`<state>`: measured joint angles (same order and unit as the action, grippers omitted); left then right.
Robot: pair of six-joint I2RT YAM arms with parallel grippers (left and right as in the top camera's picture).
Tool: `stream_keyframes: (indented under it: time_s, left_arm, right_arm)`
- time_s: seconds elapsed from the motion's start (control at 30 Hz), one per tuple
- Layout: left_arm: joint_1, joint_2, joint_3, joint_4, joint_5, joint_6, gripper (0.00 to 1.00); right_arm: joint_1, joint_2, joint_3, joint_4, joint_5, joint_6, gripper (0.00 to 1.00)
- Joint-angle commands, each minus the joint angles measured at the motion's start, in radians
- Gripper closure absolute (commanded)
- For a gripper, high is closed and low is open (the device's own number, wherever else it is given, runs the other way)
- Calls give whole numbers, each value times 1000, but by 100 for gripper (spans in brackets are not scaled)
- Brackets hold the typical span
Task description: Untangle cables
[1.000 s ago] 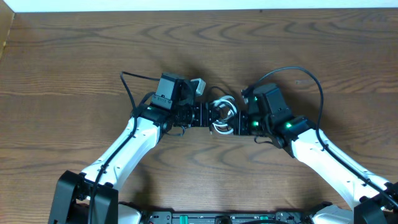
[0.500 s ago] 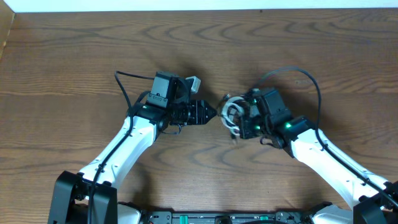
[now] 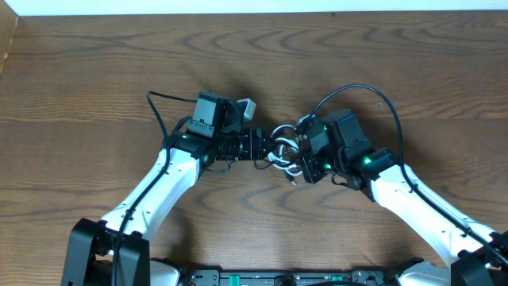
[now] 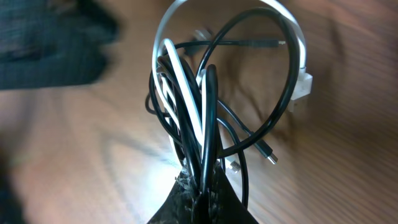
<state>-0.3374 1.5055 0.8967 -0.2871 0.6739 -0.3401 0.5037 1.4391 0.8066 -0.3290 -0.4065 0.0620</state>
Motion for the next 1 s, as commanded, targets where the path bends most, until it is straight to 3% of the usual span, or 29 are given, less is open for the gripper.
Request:
stream_keyframes:
  time_s: [0.0,0.17,0.33,0.53,0.67,0.87,0.97]
  left_arm:
    - [2,-6,11,32,-13,7,38]
    - [2,-6,11,85,-79,6,37]
    - [2,-5,10,59,-88,6,38]
    - [2,-5,10,-74,-90,7,56]
    - [2,-5,10,-132,-124,7,88]
    - [2,-5,10,-147,-143,7,92]
    - [2,-5,10,-180,-143,7,92]
  right_arm:
    - [2,-2,3,6,-166,-95,99]
    - [1,-4,3,-35,-289,-253,99]
    - [1,-20,3,-23,-268,-257,99]
    - [0,-42,3,7,-80,-153,99]
    - [-8,-48,3,7,57,-84,99]
    - [-39,-48,3,7,156,3,99]
    - [-66,-48,3,23,209,127,99]
